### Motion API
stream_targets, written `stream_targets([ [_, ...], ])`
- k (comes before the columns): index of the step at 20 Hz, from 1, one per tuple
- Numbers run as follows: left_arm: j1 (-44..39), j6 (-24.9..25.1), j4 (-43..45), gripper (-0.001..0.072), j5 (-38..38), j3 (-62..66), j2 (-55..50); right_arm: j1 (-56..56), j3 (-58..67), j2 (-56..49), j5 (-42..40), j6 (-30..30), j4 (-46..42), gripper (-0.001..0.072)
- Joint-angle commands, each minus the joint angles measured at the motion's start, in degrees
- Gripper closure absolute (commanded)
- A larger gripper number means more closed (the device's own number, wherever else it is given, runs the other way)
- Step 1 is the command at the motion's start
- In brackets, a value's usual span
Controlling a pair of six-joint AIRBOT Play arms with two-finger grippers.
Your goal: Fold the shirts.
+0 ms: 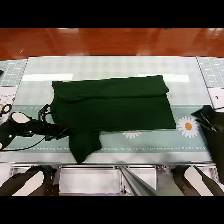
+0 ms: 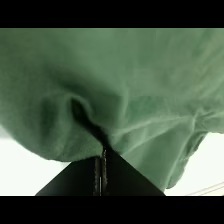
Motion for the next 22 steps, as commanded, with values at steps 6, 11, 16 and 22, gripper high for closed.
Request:
stream_targets([
  [6,-0.9,0.2,-0.7,0.0685,1.3,0.1,0.0,2.2,-9.5,-3.3,2.9,1.6,-3.0,0.0296],
  [11,-0.9,0.9,-0.7,0.0685,1.6,0.1,0.0,4.2,-9.5,-10.0,0.0,-4.3,6.8,0.0296],
  [16,-0.9,1.1,-0.7,0.0685,2.0,0.1,0.0,4.2,-9.4,-15.8,-4.2,-8.0,13.9,0.0296],
  [22,-0.9,1.1,-0.7,0.0685,2.6,0.1,0.0,6.1,-8.7,-18.3,-9.3,-10.8,22.0,0.0306],
])
